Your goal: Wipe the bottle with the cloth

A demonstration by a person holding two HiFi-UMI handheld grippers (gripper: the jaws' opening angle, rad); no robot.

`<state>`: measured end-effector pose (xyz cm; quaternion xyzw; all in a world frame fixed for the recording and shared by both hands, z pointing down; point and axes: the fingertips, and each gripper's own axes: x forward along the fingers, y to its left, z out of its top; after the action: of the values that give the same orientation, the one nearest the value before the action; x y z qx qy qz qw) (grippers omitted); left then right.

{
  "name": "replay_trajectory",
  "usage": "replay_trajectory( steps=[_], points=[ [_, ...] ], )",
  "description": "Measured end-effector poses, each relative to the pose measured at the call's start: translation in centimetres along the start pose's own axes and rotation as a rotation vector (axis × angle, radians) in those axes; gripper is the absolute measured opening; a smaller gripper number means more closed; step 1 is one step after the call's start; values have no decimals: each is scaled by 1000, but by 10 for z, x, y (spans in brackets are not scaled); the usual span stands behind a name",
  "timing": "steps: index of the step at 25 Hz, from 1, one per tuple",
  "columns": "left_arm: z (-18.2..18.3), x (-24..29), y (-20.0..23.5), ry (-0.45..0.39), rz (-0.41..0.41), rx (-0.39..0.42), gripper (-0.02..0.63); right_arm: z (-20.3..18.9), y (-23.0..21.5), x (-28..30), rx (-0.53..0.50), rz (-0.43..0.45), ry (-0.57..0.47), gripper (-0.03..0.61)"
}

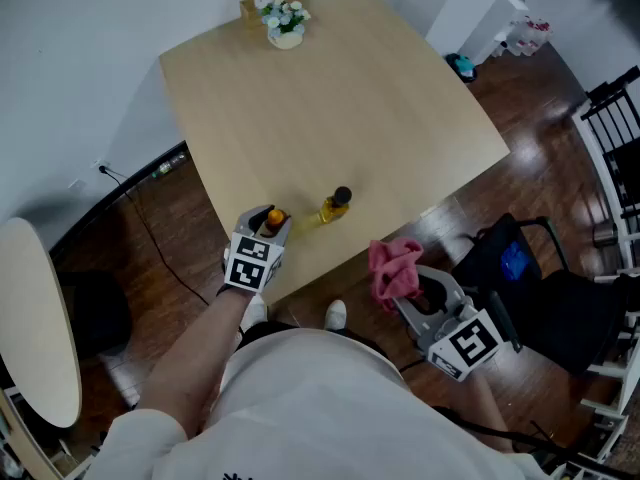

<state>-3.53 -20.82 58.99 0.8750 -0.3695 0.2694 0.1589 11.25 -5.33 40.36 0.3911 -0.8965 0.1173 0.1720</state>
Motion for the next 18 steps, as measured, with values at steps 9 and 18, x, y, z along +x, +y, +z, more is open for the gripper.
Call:
replay_trajectory(
  steps=[9, 18],
  points=[
    [27, -32, 2, -57, -108, -30, 164, 7, 1, 22, -5, 1, -40, 89],
    [104, -111, -43, -175, -342, -45, 164, 61, 23, 67, -133, 173, -158, 89]
  ],
)
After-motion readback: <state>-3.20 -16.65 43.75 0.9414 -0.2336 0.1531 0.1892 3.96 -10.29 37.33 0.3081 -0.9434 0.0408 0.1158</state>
